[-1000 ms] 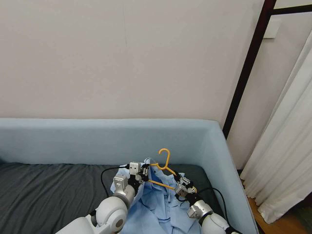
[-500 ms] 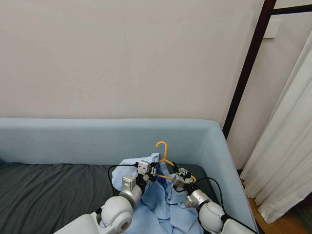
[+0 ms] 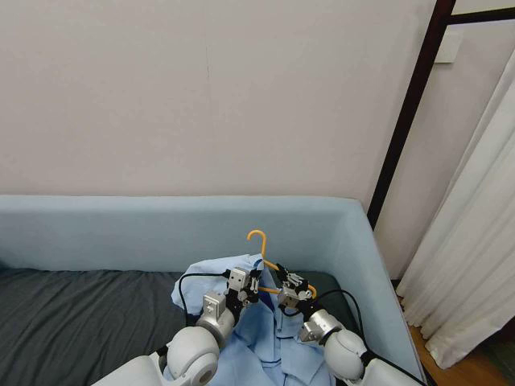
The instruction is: Pick up the clothes from the sofa and hang them on the clothes hanger.
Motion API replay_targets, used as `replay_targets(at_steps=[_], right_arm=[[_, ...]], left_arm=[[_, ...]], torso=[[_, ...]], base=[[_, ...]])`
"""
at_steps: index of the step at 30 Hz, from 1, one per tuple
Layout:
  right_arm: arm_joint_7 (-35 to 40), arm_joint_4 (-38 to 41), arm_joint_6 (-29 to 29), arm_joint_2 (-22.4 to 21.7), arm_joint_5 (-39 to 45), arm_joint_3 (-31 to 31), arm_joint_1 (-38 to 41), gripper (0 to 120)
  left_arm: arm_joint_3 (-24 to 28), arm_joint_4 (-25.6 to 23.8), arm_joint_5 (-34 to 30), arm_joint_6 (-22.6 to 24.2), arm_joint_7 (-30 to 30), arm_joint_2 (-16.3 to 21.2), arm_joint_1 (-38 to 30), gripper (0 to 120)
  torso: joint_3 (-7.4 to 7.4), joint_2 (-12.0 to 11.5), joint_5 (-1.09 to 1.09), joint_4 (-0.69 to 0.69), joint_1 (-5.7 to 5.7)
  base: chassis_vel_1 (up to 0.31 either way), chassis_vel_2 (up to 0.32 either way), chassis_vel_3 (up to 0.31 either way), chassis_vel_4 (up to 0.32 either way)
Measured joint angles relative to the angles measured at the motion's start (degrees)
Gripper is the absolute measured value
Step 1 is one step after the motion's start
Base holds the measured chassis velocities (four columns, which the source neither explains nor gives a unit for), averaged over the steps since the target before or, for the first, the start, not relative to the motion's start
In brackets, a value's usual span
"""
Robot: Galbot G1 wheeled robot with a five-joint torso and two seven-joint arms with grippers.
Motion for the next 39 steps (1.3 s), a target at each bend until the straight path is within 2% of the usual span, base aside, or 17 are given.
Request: replay_targets(at_steps=[4, 7, 8, 11, 16, 17, 19, 23, 24, 26, 30, 35, 36, 39], right_arm=[[1.0, -0.2, 0.3, 0.0, 0.3, 0.5, 0.1, 6], [2.2, -0.4, 0.9, 0.4, -0.4, 1.1, 0.1, 6], [2.2, -0.4, 0.9, 0.4, -0.4, 1.1, 0.1, 6], [3.9, -1.2, 2.4, 1.4, -3.0, 2.1, 0.2, 6], [5.8, -2.3, 3.5, 2.4, -4.9, 2.9, 0.1, 6], [6.5, -2.8, 4.1, 2.8, -6.0, 3.3, 0.1, 6], [6.8, -3.2, 4.5, 3.0, -6.8, 3.5, 0.1, 6], [8.1, -4.6, 6.8, 3.5, -10.7, 4.4, 0.4, 6], [8.1, -4.6, 6.8, 3.5, -10.7, 4.4, 0.4, 6], [8.6, -4.9, 7.8, 3.5, -12.4, 4.6, 0.6, 6], [9.7, -5.8, 9.5, 3.5, -15.2, 5.4, 0.6, 6], [9.9, -6.2, 10.8, 3.3, -17.3, 5.3, 0.8, 6], [9.9, -6.4, 11.5, 3.4, -18.3, 5.2, 0.8, 6], [10.1, -6.6, 11.8, 3.4, -18.9, 5.2, 0.9, 6]], left_arm=[[-0.4, -0.4, 0.6, 0.3, -0.2, 0.2, 0.9, 0], [-0.5, -1.3, 0.9, 1.2, -0.4, 0.6, 1.0, 12], [-0.5, -1.3, 0.9, 1.2, -0.4, 0.6, 1.0, 12], [-1.1, -3.0, 2.1, 2.9, -0.7, 1.6, 1.8, 27], [-3.4, -4.6, 4.4, 3.3, -0.4, 3.5, 4.4, 41], [-5.5, -5.8, 5.1, 3.2, 0.4, 4.5, 6.5, 48], [-7.4, -6.5, 5.6, 2.8, 1.4, 5.4, 8.0, 52], [-15.5, -7.6, 7.6, -0.4, 5.8, 9.2, 15.1, 71], [-15.5, -7.6, 7.6, -0.4, 5.8, 9.2, 15.1, 71], [-19.0, -7.6, 7.6, -2.7, 8.4, 10.7, 18.0, 79], [-22.2, -7.4, 7.6, -6.0, 12.2, 13.6, 17.9, 95], [-23.7, -6.8, 4.7, -6.7, 15.2, 16.6, 15.4, 99], [-24.2, -6.3, 2.8, -7.4, 17.5, 18.8, 14.1, 99], [-24.4, -5.7, 1.7, -8.1, 19.3, 20.6, 13.2, 99]], torso=[[0.0, 0.0, 0.0, -0.01, 0.0], [0.0, 0.0, 0.0, -0.02, 0.0], [0.0, 0.0, 0.0, -0.02, 0.0], [0.0, 0.0, 0.0, -0.02, 0.0], [0.0, 0.0, -0.01, -0.02, 0.0], [0.0, 0.0, -0.01, -0.01, 0.0], [0.0, 0.0, -0.01, -0.01, 0.0], [0.0, 0.0, -0.01, 0.01, 0.0], [0.0, 0.0, -0.01, 0.01, 0.0], [0.0, 0.0, -0.01, 0.01, 0.0], [0.0, 0.0, -0.01, -0.01, 0.0], [0.0, 0.0, -0.02, -0.04, 0.0], [0.0, 0.0, 0.0, -0.02, 0.0], [0.0, 0.0, -0.01, -0.01, 0.0]], base=[[0.0, 0.0, 0.0, 0.0], [0.0, 0.0, 0.0, 0.0], [0.0, 0.0, 0.0, 0.0], [0.0, 0.0, 0.0, 0.0], [0.0, 0.0, 0.0, 0.0], [0.0, 0.0, 0.0, 0.0], [0.0, 0.0, 0.0, 0.0], [0.0, 0.0, 0.0, 0.0], [0.0, 0.0, 0.0, 0.0], [0.0, 0.0, 0.0, 0.0], [0.0, 0.0, 0.0, 0.0], [0.0, 0.0, 0.0, 0.0], [0.0, 0.0, 0.0, 0.0], [0.0, 0.0, 0.0, 0.0]])
